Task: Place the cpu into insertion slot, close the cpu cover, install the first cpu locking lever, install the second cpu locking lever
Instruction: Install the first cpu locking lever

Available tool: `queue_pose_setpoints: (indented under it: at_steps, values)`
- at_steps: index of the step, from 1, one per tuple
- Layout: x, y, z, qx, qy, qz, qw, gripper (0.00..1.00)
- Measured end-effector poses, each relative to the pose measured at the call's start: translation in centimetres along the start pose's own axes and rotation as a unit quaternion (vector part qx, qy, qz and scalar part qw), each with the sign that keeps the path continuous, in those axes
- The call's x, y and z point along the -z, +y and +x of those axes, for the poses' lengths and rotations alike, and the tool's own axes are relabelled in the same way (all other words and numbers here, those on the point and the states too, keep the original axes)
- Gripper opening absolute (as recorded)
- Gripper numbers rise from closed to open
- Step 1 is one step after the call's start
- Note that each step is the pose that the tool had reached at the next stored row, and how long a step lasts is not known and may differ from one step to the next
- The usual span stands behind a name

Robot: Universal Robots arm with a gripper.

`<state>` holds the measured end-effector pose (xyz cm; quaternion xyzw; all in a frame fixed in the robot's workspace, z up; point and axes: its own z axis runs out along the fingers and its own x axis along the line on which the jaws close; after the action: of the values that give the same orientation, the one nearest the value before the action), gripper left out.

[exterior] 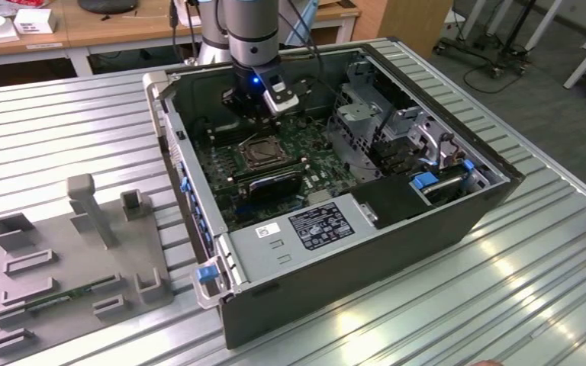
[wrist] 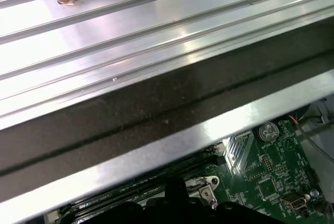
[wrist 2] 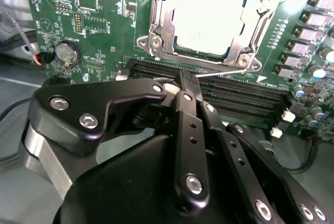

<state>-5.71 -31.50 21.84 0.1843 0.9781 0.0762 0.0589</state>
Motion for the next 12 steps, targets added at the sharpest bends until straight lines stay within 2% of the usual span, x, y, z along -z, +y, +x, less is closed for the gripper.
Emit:
queue_pose_setpoints:
  at_steps: [5, 6, 9, 12]
  values:
    - [0.44, 0.08, -0.04, 0.001, 0.0002, -0.0002, 1.00000, 0.11]
    - [0.45, 0.08, -0.04, 0.013, 0.0022, -0.0011, 0.99992, 0.11]
    - [0.45, 0.08, -0.03, 0.028, 0.0048, -0.0024, 0.99961, 0.11]
    - [0.45, 0.08, -0.03, 0.030, 0.0052, -0.0027, 0.99953, 0.11]
